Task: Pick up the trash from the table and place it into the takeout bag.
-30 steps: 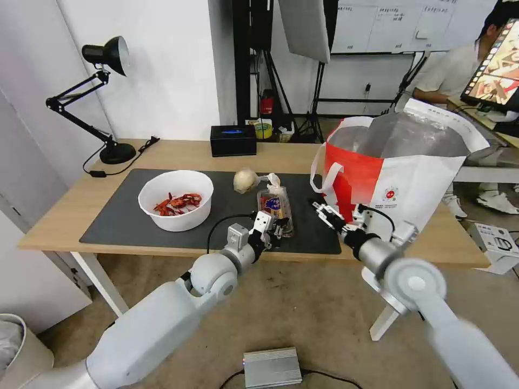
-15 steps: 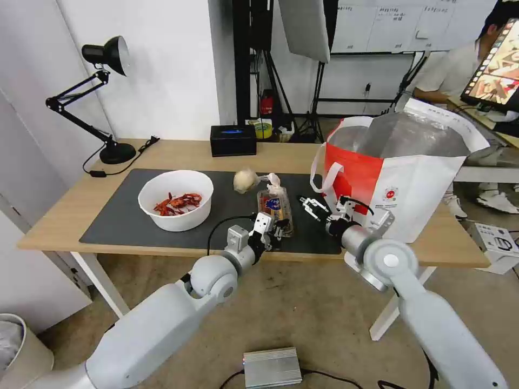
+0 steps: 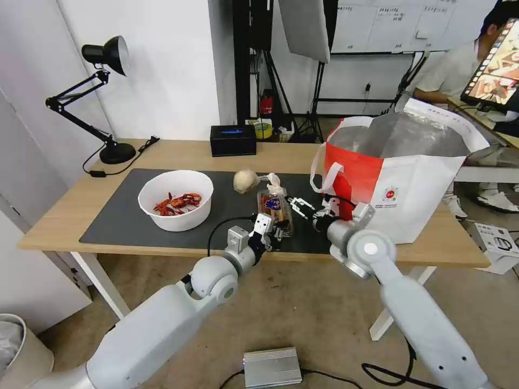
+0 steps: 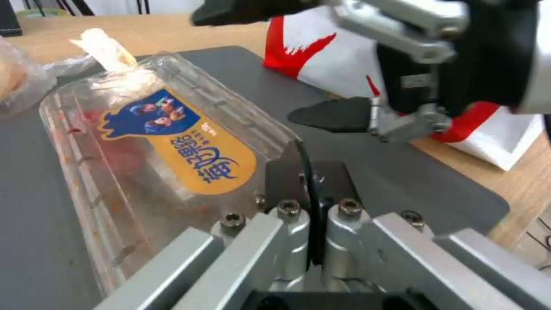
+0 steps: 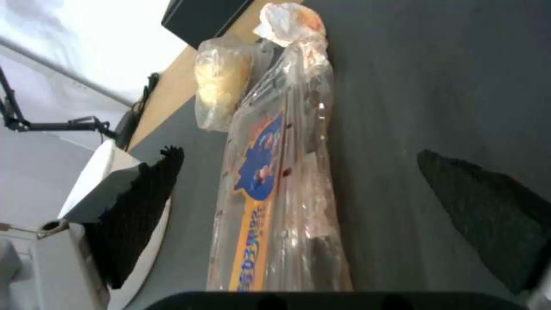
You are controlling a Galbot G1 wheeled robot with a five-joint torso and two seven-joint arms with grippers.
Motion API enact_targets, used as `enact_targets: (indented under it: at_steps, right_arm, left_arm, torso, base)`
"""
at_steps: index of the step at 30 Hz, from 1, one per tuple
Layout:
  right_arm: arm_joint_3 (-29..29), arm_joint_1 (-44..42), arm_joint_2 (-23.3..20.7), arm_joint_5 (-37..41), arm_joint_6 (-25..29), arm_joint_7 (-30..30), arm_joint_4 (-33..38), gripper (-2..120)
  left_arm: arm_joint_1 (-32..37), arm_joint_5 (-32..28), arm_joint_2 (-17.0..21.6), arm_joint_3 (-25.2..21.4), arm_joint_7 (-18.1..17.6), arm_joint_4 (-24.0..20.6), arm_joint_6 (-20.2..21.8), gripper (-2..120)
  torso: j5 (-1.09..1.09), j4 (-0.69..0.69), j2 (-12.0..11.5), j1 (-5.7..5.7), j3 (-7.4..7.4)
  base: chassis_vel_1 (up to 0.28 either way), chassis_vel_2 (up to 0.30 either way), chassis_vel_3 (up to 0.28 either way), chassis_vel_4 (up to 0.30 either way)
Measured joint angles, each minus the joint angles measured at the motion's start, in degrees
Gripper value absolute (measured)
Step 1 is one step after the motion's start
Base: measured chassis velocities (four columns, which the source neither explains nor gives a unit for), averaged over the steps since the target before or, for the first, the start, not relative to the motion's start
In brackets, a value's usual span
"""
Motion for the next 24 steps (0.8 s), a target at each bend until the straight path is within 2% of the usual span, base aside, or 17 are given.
enact_targets:
  at_steps: [24]
  right_arm:
    - [-2.9, 7.4, 3.3, 2.1, -8.5, 4.2, -5.6, 100]
  left_arm:
    - [0.6, 0.0, -0.7, -0.1, -0.8, -0.6, -0.2, 0]
  torso:
    - [0.00, 0.00, 0.0, -0.01, 0.00]
  base:
    - [0.000, 0.000, 0.000, 0.000]
